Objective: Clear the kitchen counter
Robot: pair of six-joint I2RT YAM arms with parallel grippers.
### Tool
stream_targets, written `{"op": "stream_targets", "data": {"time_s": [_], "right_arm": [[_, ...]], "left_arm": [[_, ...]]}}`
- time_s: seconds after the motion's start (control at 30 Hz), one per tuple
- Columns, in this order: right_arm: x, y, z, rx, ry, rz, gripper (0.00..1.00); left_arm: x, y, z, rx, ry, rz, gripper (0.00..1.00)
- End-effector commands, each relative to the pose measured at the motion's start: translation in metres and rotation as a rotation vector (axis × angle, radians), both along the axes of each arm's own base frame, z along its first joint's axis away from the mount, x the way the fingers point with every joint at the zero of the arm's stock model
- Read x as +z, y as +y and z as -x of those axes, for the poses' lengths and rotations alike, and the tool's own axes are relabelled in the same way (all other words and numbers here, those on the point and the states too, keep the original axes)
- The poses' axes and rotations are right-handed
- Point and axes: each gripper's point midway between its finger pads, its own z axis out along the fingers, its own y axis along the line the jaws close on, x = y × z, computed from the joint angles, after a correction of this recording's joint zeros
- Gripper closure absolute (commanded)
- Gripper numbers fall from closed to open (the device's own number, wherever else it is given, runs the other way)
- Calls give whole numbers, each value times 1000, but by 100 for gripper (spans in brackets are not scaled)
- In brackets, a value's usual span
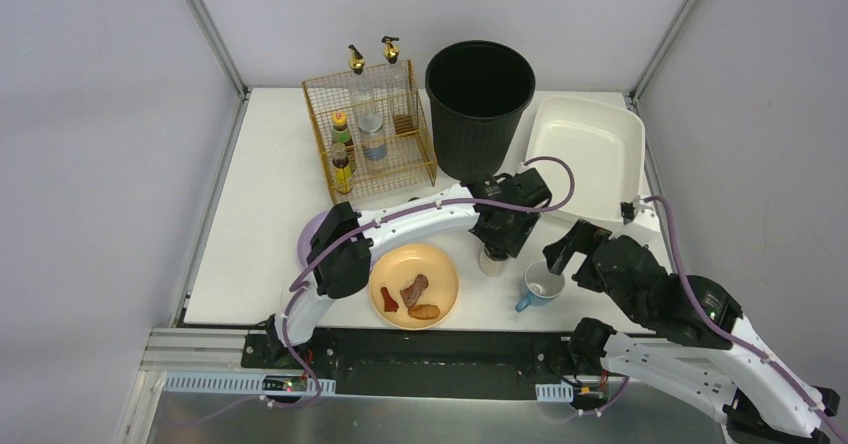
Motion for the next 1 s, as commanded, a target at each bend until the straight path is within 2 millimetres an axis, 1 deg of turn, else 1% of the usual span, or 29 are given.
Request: {"op": "stream_targets", "data": {"time_s": [0.0, 0.07, 0.2, 0.27, 0.33, 0.5, 0.63, 0.73, 0.97], "right_arm": [[2, 3, 0, 3, -12, -29, 1], [2, 3, 0, 3, -11, -30, 1], [2, 2, 1, 5, -12, -35, 1], [3, 2, 1, 5, -15, -36, 1], [4, 2, 1, 6, -15, -36, 1], [6, 4, -1, 12, -16, -29, 1], [7, 7, -2, 18, -16, -28, 1], [8, 9, -3, 24, -17, -28, 1], [7, 13, -4, 35, -16, -30, 1]], "left_arm": [[13, -2, -3, 5, -45, 2, 50], [12, -1, -3, 4, -47, -3, 62], [18, 2, -5, 11, -61, -5, 92], [27, 6, -8, 18, -88, -5, 100], [41, 13, -12, 24, -125, -5, 100], [91, 29, -24, 41, -231, 24, 100], [128, 48, -36, 73, -302, 48, 100], [147, 63, -46, 101, -331, 64, 100], [185, 108, -86, 229, -395, 107, 100]]}}
